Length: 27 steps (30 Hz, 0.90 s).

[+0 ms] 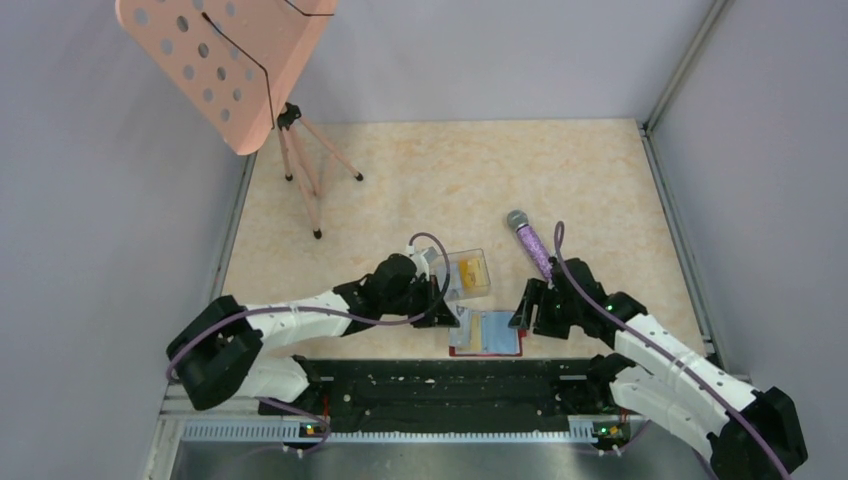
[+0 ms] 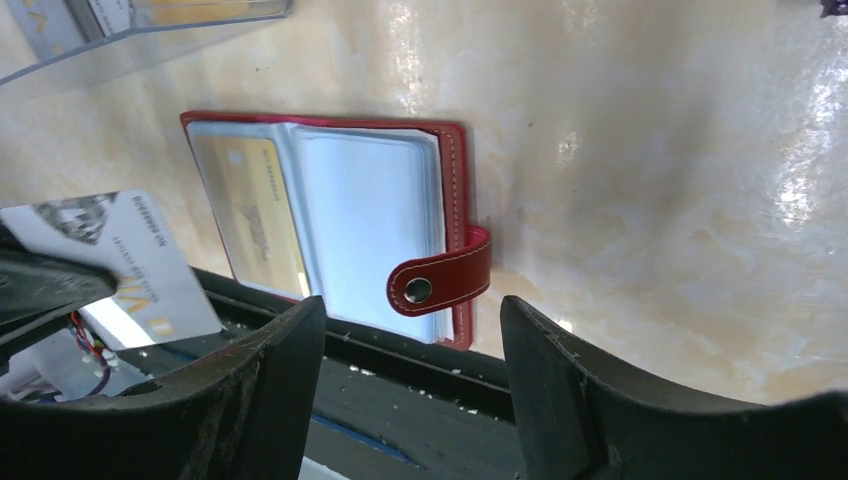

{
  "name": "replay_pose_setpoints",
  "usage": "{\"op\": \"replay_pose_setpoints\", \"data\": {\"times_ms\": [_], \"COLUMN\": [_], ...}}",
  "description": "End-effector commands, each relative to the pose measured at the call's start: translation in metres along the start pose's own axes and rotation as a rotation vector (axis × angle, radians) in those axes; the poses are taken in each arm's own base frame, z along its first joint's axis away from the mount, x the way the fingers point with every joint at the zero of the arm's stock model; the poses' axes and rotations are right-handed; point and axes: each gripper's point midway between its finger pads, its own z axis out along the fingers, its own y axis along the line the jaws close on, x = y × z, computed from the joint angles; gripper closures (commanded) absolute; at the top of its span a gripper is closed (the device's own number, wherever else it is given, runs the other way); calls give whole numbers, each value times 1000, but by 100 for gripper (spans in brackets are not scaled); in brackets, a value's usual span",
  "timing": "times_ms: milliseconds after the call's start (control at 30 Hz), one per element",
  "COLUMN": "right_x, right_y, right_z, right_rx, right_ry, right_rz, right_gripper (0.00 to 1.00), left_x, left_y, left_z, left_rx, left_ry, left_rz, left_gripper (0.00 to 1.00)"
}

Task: Put the credit cards into the card holder
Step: Insert the credit card into the card holder.

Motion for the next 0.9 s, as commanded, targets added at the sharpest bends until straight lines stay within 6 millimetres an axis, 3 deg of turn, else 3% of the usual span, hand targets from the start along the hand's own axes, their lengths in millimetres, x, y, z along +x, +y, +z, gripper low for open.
{"op": "replay_pose_setpoints", "data": {"times_ms": [0,367,667,867], "right_x": [-4,-3,5,6], "right_y": [-9,-20,-23,-21], "right_z": [4,22,29,28], "right_rx": [38,88,77,59], "right_ry": [-17,5,30,25], "right_rz": [-10,-5,2,8], "right_gripper": [36,52,91,100], "left_x": [-22,-17,-12,-10], "left_y": [-6,-1,1,0], "left_z": [23,53,61,63], "left_rx": [-11,-30,-6,7], "left_ry": [-92,-48,-29,-26], "left_rz": [20,18,-11,-31], "left_gripper": [100,100,100,100]}}
